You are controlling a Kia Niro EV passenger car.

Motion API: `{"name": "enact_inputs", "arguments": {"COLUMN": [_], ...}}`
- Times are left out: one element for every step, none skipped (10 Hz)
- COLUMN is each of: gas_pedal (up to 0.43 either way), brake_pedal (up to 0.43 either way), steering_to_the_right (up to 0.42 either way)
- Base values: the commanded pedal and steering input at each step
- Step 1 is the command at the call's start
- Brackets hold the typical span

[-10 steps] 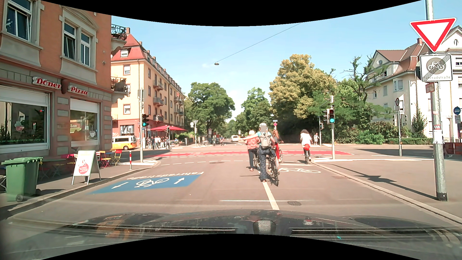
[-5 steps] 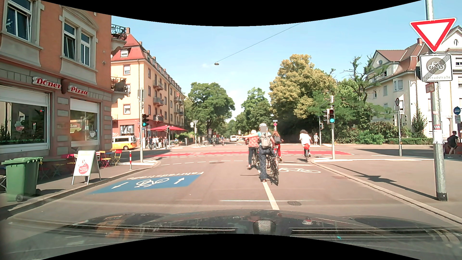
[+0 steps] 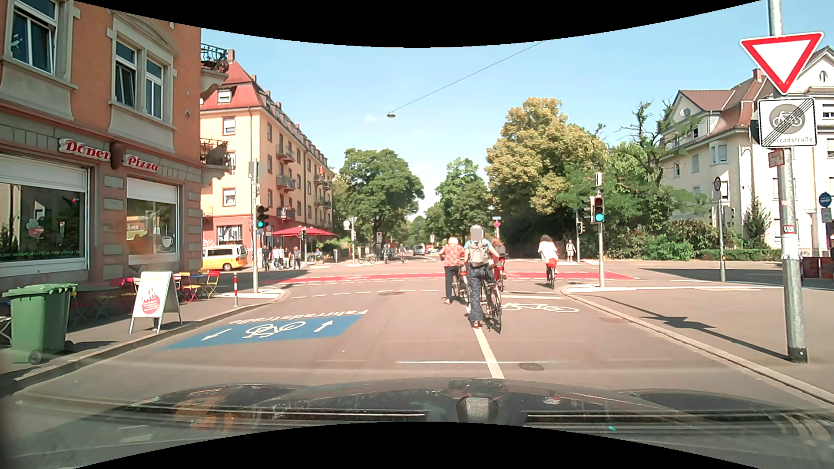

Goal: Follow the waypoints while adhering to traffic rules and regulations

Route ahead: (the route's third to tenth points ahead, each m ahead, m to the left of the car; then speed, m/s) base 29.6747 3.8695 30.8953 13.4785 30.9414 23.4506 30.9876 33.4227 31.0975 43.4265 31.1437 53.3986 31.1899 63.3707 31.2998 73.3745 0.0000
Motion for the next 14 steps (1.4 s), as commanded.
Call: {"name": "enact_inputs", "arguments": {"gas_pedal": [0.000,0.000,0.000,0.000,0.000,0.000,0.000,0.000,0.000,0.000,0.000,0.000,0.008,0.020], "brake_pedal": [0.293,0.293,0.293,0.183,0.018,0.012,0.012,0.000,0.000,0.000,0.000,0.000,0.000,0.000], "steering_to_the_right": [0.003,0.003,0.003,0.003,0.003,0.003,0.003,0.003,0.003,0.003,0.003,0.003,0.003,0.003]}}
